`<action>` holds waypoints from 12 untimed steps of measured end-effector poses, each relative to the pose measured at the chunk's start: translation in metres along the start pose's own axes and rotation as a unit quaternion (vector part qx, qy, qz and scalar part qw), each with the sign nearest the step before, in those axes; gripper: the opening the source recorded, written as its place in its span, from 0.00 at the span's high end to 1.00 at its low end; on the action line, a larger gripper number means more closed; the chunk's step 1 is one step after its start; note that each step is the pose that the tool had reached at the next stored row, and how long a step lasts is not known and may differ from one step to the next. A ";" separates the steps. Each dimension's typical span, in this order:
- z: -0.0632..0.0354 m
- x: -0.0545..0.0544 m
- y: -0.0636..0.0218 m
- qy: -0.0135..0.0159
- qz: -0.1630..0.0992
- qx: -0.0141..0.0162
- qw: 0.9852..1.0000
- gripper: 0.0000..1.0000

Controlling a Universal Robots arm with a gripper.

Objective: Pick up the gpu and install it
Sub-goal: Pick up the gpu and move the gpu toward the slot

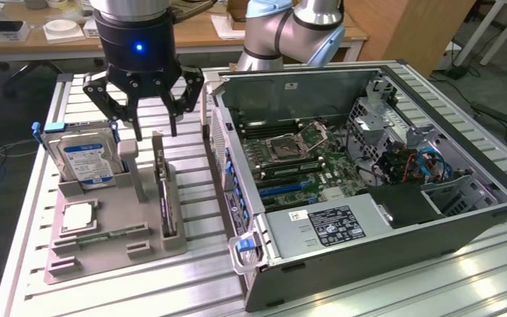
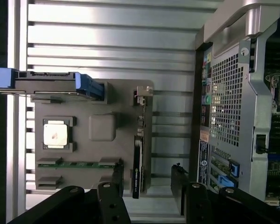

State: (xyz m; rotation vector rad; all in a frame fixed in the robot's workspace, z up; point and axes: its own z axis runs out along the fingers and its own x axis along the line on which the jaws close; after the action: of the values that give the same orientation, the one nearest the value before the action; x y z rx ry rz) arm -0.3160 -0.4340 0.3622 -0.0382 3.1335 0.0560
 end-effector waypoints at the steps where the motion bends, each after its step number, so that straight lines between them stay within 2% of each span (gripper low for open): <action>1: 0.0007 0.000 0.0000 0.000 -0.003 0.000 1.000 0.47; 7: 0.0050 0.000 -0.0002 0.000 -0.004 0.000 1.000 0.47; 12: 0.0082 0.000 -0.0004 0.000 0.006 0.000 1.000 0.47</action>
State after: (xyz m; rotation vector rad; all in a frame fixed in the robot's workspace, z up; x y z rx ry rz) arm -0.3160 -0.4341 0.3540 -0.0205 3.1336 0.0552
